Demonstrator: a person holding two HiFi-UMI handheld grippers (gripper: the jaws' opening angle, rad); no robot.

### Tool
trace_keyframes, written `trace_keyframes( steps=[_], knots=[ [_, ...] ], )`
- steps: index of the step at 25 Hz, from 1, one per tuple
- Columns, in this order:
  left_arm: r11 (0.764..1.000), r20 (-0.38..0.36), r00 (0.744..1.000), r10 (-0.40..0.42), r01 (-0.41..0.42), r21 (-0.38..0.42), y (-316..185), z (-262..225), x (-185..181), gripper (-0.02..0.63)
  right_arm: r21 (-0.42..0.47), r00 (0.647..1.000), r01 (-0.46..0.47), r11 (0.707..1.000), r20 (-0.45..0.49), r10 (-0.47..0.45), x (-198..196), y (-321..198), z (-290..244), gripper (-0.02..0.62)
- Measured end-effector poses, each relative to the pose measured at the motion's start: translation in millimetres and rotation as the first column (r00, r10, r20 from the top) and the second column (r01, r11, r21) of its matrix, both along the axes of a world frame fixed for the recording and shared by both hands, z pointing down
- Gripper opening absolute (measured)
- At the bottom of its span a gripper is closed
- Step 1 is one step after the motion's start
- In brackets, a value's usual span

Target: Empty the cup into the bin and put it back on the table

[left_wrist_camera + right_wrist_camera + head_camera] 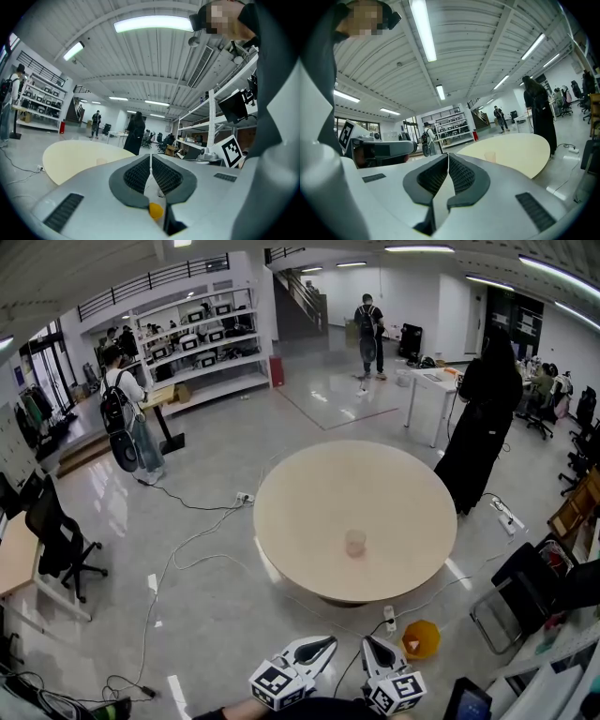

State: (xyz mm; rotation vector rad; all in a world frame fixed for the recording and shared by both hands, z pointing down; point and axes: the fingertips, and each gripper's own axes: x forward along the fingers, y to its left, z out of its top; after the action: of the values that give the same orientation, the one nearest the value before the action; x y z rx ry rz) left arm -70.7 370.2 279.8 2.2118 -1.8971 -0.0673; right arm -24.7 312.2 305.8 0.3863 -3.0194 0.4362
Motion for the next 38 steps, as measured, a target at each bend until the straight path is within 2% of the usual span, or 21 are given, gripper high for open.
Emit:
trace_keyframes(
  steps=[7, 11, 15, 22, 27, 32, 38],
  knots=[
    [0.999, -0.003, 1.0, 0.031, -0.031, 0.004, 1.4, 2.2, -7.3, 0.031, -0.024, 1.0, -0.022, 0.999, -0.006, 0.022, -8.2, 2.2, 6.2, 0.017],
    [0.997, -0.006, 0.997, 0.078, -0.078, 0.02, 4.4, 2.6, -12.6, 0.029, -0.032, 0.999, -0.029, 0.999, -0.022, 0.028, -20.6, 5.2, 11.6, 0.017],
    [0.995, -0.009, 0.995, 0.096, -0.096, 0.039, 10.4, 4.4, -34.4, 0.029, -0.031, 0.999, -0.032, 0.999, -0.042, 0.031, -43.3, 10.5, 15.7, 0.017],
    [0.997, -0.042, 0.997, 0.069, -0.067, 0.048, 20.8, 6.3, -77.8, 0.029, -0.023, 0.997, 0.003, 1.0, -0.077, -0.005, -87.1, 24.8, 19.0, 0.017],
    [0.999, -0.059, 0.998, 0.004, -0.001, 0.047, 24.6, 6.4, -109.5, 0.029, -0.032, 0.996, 0.046, 0.998, -0.069, -0.048, -116.3, 24.7, 20.1, 0.017],
    [0.997, -0.055, 0.996, -0.071, 0.073, 0.034, 20.1, 6.7, -131.4, 0.029, -0.057, 0.989, 0.138, 0.989, -0.047, -0.141, -146.7, 16.4, 24.2, 0.017],
    [0.972, -0.04, 0.972, -0.232, 0.233, 0.019, -3.9, -4.3, -142.9, 0.03, -0.076, 0.963, 0.267, 0.961, -0.02, -0.269, -164.5, -16.9, 15.8, 0.017]
  ],
)
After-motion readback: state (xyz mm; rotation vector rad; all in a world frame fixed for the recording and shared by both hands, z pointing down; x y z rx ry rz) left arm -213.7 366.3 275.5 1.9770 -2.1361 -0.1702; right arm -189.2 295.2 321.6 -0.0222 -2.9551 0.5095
